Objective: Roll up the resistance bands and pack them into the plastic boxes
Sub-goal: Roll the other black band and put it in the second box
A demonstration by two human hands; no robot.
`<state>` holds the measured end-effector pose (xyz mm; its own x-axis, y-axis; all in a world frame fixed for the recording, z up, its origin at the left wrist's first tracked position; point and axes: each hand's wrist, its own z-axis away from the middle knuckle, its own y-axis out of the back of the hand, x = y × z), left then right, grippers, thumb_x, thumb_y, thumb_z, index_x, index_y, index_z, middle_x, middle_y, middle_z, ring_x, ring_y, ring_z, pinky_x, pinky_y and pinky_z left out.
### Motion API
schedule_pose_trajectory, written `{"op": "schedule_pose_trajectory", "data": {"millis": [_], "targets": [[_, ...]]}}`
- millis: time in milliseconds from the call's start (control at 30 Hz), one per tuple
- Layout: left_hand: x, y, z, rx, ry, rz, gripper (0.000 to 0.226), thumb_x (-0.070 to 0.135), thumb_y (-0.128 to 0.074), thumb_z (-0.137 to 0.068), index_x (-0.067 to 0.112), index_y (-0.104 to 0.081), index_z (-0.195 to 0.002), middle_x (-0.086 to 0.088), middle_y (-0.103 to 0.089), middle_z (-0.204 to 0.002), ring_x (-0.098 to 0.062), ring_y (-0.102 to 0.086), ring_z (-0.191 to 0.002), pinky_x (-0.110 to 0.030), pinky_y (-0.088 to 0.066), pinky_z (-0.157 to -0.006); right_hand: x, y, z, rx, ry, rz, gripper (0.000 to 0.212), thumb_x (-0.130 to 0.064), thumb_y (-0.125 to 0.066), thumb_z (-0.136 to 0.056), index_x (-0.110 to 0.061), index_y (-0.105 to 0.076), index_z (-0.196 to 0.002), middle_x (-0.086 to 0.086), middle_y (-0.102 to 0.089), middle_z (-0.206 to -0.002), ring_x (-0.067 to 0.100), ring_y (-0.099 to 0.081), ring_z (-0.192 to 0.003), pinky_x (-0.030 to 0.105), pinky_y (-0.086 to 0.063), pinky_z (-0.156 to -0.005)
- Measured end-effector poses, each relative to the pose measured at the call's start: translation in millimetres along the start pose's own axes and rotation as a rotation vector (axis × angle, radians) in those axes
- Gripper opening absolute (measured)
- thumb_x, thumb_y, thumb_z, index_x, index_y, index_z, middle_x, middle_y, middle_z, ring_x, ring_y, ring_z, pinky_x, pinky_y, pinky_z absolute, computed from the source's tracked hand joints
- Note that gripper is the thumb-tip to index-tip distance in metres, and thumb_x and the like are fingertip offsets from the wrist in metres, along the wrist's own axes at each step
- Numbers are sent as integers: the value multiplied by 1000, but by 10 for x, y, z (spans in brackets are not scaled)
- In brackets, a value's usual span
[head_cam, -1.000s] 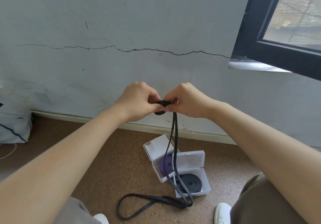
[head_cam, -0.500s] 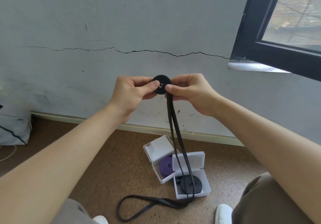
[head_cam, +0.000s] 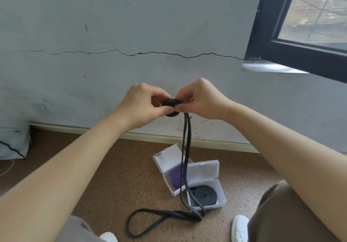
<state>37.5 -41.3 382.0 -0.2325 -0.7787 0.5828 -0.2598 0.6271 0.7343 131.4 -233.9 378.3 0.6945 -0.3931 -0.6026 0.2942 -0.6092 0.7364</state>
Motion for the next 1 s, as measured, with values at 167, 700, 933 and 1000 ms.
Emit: {"op": "schedule_pose_trajectory", "data": {"millis": [167,700,933,1000], "targets": [[35,-17,10,-99,28,-195,12,31,-87,-76,29,-82,-87,12,-76,-75,-6,-70,-74,-25,-52,-69,-76,-66,6,-127,95,221,7,-21,-82,-83,-20,-81,-90,-5,-72,-74,14,-65,-72,38,-56,-72],[91,88,22,137,213,606,27,14,-83,-71,12,-79,-97,-4,-80,-86,-23,-78,-82,-24,-61,-70,-44,69,40,53,-99,-404,20,-13,-82,-84,-5,-79,-102,12,-79,-92,25,-76,-84,34,-64,-75],[244,-29,-1,280,304,1025,28,17,-78,-68,9,-78,-95,-6,-80,-92,-21,-77,-88,-22,-59,-76,-116,70,28,152,-109,-679,21,-10,-79,-86,0,-76,-105,22,-77,-99,24,-76,-86,42,-62,-89],[275,-92,1,267,349,1155,27,15,-77,-69,8,-78,-94,-5,-80,-92,-18,-77,-87,-19,-58,-75,-123,75,26,172,-97,-710,21,-9,-77,-88,1,-75,-107,23,-76,-101,26,-75,-86,42,-61,-88]]}}
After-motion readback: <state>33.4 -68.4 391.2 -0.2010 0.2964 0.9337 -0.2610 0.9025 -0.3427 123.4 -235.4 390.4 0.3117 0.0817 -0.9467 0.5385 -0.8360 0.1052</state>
